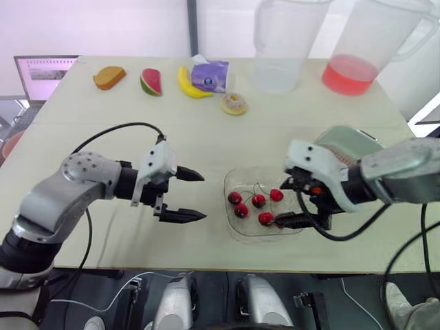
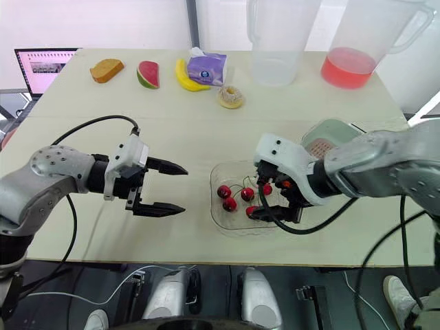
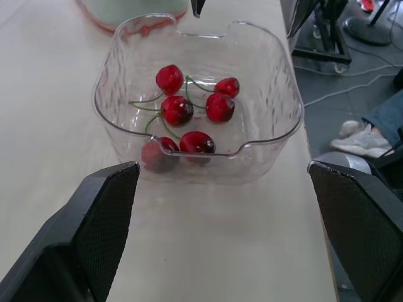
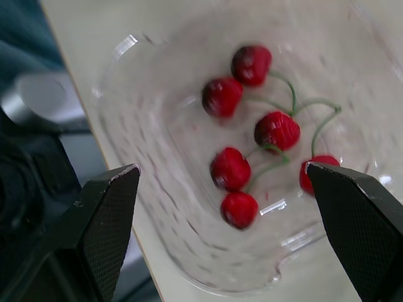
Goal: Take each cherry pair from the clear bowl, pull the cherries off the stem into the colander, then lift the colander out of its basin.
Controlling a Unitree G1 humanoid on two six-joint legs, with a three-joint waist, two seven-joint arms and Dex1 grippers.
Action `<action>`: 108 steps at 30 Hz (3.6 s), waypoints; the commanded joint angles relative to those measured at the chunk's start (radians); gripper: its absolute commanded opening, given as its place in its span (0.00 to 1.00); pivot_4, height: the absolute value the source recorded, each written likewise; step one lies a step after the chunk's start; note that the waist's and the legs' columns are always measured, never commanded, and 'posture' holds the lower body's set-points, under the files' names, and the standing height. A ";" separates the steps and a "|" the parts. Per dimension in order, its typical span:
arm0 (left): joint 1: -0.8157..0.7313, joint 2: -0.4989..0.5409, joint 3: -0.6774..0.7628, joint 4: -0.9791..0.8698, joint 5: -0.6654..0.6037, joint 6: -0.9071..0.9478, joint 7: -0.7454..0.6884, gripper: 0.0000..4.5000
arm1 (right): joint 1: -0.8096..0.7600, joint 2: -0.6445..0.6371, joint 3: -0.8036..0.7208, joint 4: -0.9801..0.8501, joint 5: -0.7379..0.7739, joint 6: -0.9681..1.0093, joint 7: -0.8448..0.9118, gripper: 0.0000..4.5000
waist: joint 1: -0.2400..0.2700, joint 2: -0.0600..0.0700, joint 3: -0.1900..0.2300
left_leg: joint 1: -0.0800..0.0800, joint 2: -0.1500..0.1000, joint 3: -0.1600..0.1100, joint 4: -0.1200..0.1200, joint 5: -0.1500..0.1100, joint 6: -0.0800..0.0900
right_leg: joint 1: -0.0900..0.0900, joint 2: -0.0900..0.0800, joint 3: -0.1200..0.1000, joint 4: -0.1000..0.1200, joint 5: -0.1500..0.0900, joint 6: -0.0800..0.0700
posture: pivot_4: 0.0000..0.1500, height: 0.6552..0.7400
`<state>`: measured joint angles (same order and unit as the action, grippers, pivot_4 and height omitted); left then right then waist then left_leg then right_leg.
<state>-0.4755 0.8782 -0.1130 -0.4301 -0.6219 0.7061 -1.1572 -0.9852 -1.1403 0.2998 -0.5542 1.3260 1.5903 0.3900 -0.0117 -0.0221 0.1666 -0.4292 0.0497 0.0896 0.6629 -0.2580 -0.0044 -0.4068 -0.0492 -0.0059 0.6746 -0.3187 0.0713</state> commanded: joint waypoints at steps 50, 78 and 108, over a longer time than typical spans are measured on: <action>0.016 -0.073 -0.019 -0.059 0.019 -0.025 0.034 1.00 | -0.108 0.128 0.489 -0.014 -0.594 0.006 0.347 0.53 | -0.003 0.000 0.000 | 0.001 0.000 0.001 0.003 -0.001 0.001 | -0.001 0.000 0.000 0.005 0.000 0.000 | 1.00 1.00; 0.024 -0.066 0.018 -0.065 -0.025 0.009 0.060 1.00 | -0.132 0.155 0.515 0.023 -0.731 -0.008 0.420 0.01 | -0.004 0.000 0.000 | 0.001 0.000 0.001 0.003 -0.001 0.001 | -0.001 0.000 0.000 0.006 0.000 0.000 | 1.00 1.00; -0.316 -0.332 -0.121 0.207 0.025 0.148 0.224 1.00 | 0.374 -0.093 0.279 -0.342 -1.475 -0.749 0.248 0.01 | -0.002 0.001 0.001 | 0.002 -0.001 -0.001 0.005 0.004 -0.007 | 0.000 0.004 0.001 0.008 -0.002 0.003 | 1.00 1.00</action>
<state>-0.7632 0.5505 -0.2241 -0.2199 -0.6275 0.8862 -0.9378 -0.6075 -1.2370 0.6027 -0.8897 -0.1008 0.8551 0.6238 -0.0135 -0.0211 0.1673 -0.4271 0.0486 0.0891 0.6674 -0.2537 -0.0117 -0.4062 -0.0452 -0.0045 0.6828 -0.3203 0.0742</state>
